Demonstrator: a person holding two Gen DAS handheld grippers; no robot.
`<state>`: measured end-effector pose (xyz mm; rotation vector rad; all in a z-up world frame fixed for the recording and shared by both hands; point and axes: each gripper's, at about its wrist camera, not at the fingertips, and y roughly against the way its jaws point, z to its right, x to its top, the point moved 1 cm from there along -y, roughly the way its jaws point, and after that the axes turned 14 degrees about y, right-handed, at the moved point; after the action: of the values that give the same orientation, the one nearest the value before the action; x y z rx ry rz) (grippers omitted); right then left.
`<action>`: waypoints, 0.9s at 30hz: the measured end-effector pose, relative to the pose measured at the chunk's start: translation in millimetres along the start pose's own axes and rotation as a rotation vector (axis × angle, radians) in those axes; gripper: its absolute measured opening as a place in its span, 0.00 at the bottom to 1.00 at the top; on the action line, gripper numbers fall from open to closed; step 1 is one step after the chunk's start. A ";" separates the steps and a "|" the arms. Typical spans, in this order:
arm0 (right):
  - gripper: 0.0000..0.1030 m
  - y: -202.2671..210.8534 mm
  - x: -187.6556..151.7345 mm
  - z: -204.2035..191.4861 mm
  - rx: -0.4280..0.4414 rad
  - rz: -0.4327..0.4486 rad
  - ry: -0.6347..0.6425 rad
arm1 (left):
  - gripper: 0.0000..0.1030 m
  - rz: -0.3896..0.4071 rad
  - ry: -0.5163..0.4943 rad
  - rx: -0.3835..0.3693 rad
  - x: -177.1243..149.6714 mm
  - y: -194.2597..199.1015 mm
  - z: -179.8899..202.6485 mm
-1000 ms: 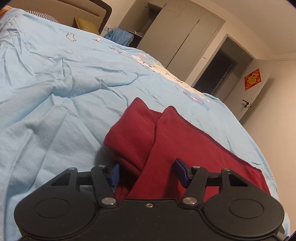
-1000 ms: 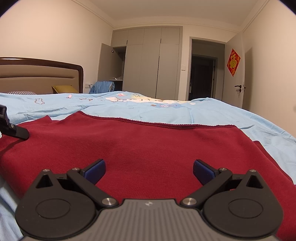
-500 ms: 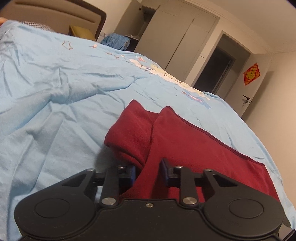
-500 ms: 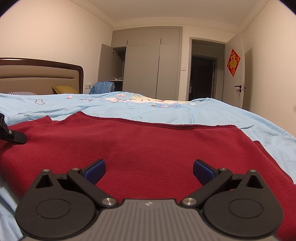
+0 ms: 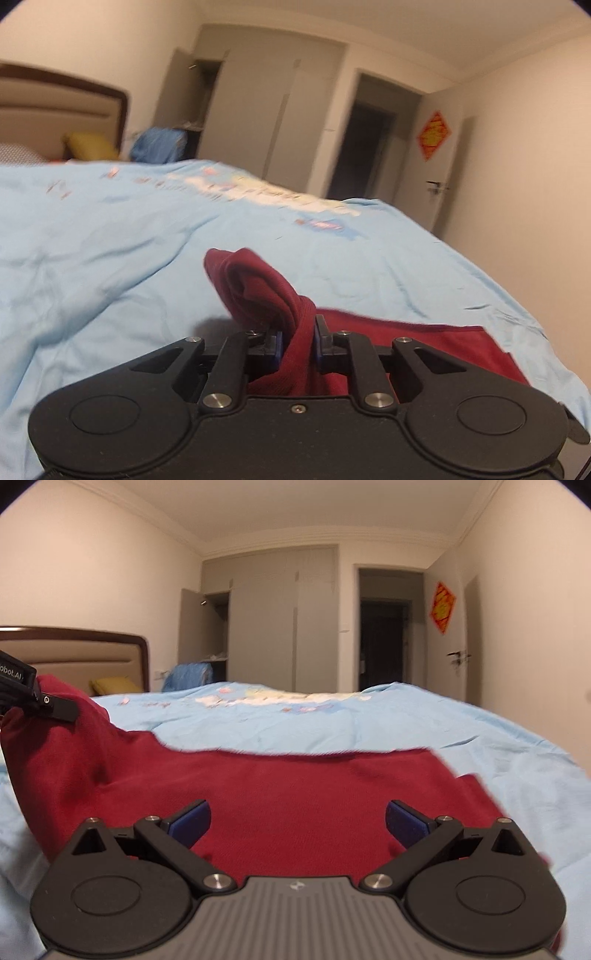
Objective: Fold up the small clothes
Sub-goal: 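Grasp the side edge of the folded sweater with the left gripper and lift, then fold the lifted side over the sweater toward the right gripper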
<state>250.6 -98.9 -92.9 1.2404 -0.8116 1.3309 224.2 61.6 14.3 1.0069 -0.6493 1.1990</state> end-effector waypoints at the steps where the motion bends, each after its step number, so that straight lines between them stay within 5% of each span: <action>1: 1.00 4.5 3.0 7.3 -0.024 0.008 -0.016 | 0.15 0.001 -0.035 -0.029 2.2 -0.6 12.1; 7: 1.00 30.3 5.7 57.6 -0.212 -0.014 -0.080 | 0.15 -0.066 -0.241 -0.210 -8.5 -13.9 84.4; 14: 1.00 57.9 -11.2 104.0 -0.367 -0.084 -0.146 | 0.17 -0.197 -0.457 -0.320 -68.5 -29.8 138.2; 19: 1.00 61.9 -23.0 117.4 -0.363 -0.113 -0.185 | 0.31 -0.234 -0.488 -0.355 -91.9 -26.0 137.7; 23: 1.00 59.0 -25.7 119.0 -0.305 -0.117 -0.206 | 0.58 -0.209 -0.500 -0.351 -99.1 -12.5 135.2; 27: 1.00 58.2 -20.8 115.4 -0.210 -0.093 -0.222 | 0.63 -0.183 -0.534 -0.286 -105.8 4.7 125.1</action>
<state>216.1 -224.2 -76.7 1.2551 -1.0108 1.0166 202.4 -97.2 -19.8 1.1183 -1.0866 0.6483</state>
